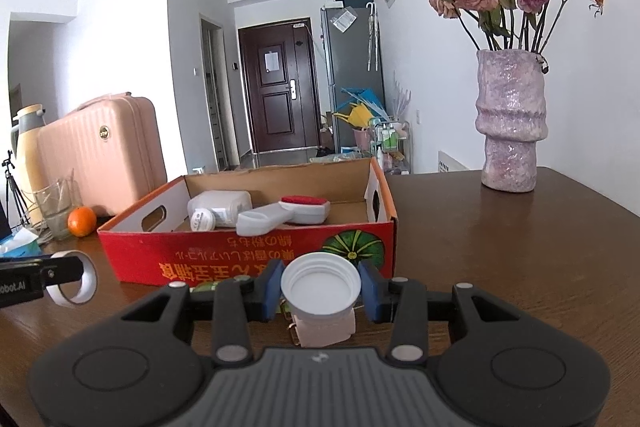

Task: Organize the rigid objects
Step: 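Carry the white tape roll and white cap over the red box with both tools, then open both tools to drop the tape roll and white cap into the box, then withdraw both tools from the box back over the table items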

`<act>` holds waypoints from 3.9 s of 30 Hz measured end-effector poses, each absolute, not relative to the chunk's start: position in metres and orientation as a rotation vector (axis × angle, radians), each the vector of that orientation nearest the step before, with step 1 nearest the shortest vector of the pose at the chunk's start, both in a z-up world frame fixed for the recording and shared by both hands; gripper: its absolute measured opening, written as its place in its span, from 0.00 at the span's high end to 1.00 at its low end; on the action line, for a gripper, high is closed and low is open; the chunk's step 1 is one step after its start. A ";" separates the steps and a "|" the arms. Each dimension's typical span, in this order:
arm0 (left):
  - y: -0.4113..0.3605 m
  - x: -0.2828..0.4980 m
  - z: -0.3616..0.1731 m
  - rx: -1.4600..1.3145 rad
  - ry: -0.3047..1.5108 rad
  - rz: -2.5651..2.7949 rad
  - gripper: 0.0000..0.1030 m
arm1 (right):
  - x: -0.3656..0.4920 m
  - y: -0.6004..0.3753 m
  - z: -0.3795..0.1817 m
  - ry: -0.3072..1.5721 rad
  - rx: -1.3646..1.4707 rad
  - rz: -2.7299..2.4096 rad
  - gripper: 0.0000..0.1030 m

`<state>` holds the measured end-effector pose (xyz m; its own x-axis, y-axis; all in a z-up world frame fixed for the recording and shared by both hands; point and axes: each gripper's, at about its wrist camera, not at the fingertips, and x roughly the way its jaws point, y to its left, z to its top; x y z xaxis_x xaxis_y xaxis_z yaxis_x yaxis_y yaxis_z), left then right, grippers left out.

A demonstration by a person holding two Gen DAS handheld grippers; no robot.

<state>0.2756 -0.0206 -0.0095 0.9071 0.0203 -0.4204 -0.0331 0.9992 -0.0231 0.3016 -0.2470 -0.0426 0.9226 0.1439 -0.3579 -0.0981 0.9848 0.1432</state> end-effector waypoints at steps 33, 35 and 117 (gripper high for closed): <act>-0.046 0.361 0.013 -0.094 0.370 0.030 0.76 | 0.375 -0.250 -0.028 0.318 0.186 0.103 0.61; -0.046 0.368 0.013 -0.096 0.370 0.032 0.76 | 0.381 -0.249 -0.027 0.314 0.184 0.099 0.61; -0.025 0.447 -0.002 -0.048 0.361 0.089 0.00 | 0.451 -0.243 -0.031 0.322 0.168 0.102 0.01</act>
